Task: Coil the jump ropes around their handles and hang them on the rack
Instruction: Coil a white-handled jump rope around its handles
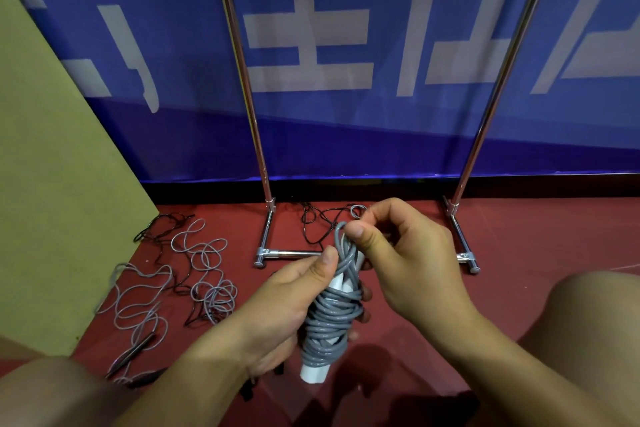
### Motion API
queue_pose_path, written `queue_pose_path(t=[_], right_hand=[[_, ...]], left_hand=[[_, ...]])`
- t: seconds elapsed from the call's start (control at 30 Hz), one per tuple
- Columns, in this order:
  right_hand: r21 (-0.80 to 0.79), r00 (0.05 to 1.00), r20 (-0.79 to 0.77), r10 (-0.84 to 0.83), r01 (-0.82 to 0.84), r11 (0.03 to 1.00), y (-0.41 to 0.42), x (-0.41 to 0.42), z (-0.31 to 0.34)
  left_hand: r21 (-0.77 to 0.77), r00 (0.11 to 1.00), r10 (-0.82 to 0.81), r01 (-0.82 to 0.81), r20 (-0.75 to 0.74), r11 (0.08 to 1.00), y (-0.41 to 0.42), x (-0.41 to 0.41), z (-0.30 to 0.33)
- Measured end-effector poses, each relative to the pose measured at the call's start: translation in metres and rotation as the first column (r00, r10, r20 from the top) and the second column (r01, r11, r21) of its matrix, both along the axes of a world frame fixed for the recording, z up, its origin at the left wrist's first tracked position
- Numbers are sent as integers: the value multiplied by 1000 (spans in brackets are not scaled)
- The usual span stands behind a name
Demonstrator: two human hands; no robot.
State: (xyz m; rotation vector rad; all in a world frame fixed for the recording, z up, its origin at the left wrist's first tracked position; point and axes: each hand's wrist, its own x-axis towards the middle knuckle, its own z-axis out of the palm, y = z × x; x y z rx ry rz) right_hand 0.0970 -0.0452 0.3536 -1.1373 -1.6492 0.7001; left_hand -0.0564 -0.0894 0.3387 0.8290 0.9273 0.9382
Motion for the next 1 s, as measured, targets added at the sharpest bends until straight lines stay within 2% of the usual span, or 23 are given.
queue_pose_path(t=[0.37,0.67,0.8,1.0], right_hand=[[-104,999,-35,-42,38,994,3,-3,-3],[-108,997,-51,-50,44,993,1,-4,0],[-116,997,-70,-34,26,993,0,-3,0],[-183,995,-101,6,-24,983,4,-3,-5]], left_hand=[[32,997,63,-62,-42,998,3,5,-1],[19,998,29,-28,-47,999,4,6,-5],[14,995,28,-27,-96,1000,5,4,-8],[0,977,130,-132,-171,991,7,8,-13]])
